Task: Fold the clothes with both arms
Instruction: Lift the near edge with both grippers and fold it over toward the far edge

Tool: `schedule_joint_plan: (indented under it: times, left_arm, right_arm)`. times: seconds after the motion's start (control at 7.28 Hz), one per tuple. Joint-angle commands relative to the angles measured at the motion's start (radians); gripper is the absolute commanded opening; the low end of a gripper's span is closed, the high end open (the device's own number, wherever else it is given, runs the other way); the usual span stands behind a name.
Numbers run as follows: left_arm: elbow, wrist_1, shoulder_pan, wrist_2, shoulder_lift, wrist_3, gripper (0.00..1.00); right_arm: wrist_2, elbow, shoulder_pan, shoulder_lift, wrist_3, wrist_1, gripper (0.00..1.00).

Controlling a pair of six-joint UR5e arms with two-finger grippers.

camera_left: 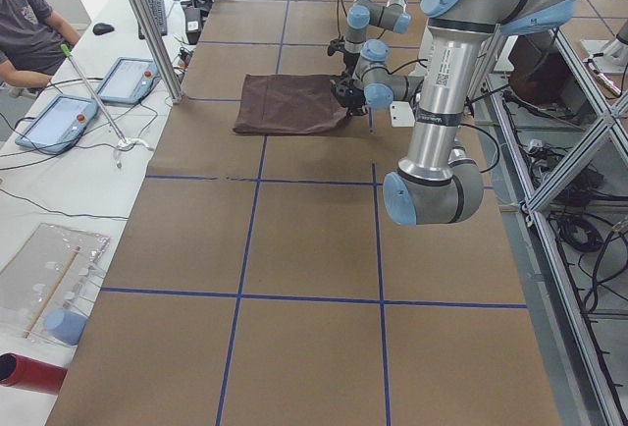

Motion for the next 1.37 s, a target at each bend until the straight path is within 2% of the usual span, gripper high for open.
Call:
schedule_joint_plan:
  times: [0.0, 0.14, 0.27, 0.41, 0.55, 1.24]
  left_arm:
    - [-0.001, 0.000, -0.002, 0.000, 0.000, 0.000, 0.00]
    - [-0.001, 0.000, -0.002, 0.000, 0.000, 0.000, 0.00]
    - [0.000, 0.000, -0.002, 0.000, 0.000, 0.000, 0.00]
    - [-0.001, 0.000, -0.002, 0.000, 0.000, 0.000, 0.00]
    - [-0.001, 0.000, -0.001, 0.000, 0.000, 0.000, 0.00]
    - [0.000, 0.000, -0.001, 0.002, 0.000, 0.000, 0.00]
  right_arm:
    - [0.001, 0.004, 0.000, 0.001, 0.002, 0.000, 0.63]
    - [0.001, 0.006, 0.002, 0.001, 0.002, 0.000, 0.34]
    - [0.003, 0.007, 0.002, 0.001, 0.000, 0.000, 0.16]
    - [0.003, 0.007, 0.002, 0.001, 0.000, 0.000, 0.04]
    - [0.003, 0.006, 0.002, 0.001, 0.002, 0.000, 0.00]
    - [-0.003, 0.012, 0.000, 0.008, 0.019, 0.000, 0.00]
